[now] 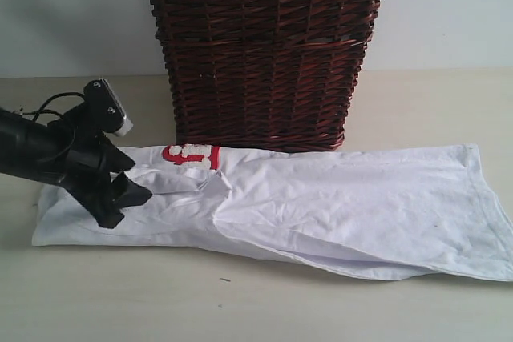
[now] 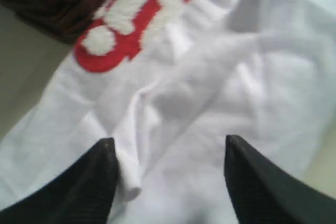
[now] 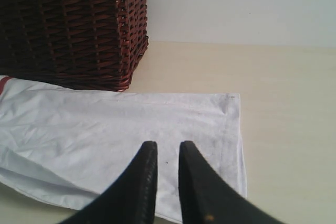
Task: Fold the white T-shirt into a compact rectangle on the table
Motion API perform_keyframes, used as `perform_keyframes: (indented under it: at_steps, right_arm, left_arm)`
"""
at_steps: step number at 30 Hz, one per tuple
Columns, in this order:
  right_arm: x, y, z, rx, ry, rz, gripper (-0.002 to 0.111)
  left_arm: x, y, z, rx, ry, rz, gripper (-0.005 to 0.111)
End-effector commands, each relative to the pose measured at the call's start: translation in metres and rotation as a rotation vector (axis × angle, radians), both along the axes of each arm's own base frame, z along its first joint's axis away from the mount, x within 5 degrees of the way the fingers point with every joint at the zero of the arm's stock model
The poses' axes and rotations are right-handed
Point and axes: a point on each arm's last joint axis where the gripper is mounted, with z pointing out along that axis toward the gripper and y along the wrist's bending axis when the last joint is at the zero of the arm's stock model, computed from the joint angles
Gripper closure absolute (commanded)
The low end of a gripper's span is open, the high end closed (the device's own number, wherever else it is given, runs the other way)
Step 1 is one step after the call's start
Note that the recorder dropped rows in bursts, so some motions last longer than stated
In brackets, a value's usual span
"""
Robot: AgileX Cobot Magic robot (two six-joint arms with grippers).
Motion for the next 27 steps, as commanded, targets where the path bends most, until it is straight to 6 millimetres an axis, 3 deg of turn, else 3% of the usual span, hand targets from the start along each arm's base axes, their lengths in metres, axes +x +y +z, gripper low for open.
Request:
perform_keyframes:
  at_steps: [1,4,5,6,11,14,19,27]
  right_arm:
    - [0.000,0.000,-0.001,-0.007,-0.012,-0.003,0.092]
    - [0.000,0.000,-0.001,-0.007,-0.012,-0.003,0.092]
    - [0.000,0.000,-0.001,-0.007,-0.012,-0.003,0.092]
    - [0.000,0.000,-0.001,-0.007,-0.012,-0.003,0.092]
    - [0.000,0.000,-0.001,-0.007,-0.012,-0.003,0.092]
    - [0.000,0.000,-0.001,-0.007,-0.012,-0.003,0.092]
    - [0.000,0.000,-0.001,-0.007,-0.012,-0.003,0.092]
    - [0.000,0.000,-0.001,-0.005,-0.012,-0.003,0.092]
  left_arm:
    - [-0.039,-0.010,0.015,-0.176,0.132,-0.337,0.069]
    - [-0.038,-0.014,0.006,-0.193,0.145,-0.338,0.088]
    - [-0.033,-0.014,-0.004,-0.179,0.152,-0.286,0.101]
    - [-0.031,-0.013,-0.009,-0.170,0.158,-0.265,0.107]
    - [-0.007,-0.009,-0.036,-0.109,0.157,-0.093,0.107]
    - [0.011,-0.013,-0.027,-0.159,0.115,-0.040,0.107]
    - [0.025,-0.015,-0.020,-0.182,0.076,-0.008,0.107]
    - [0.053,-0.016,-0.045,-0.164,0.083,0.078,0.107]
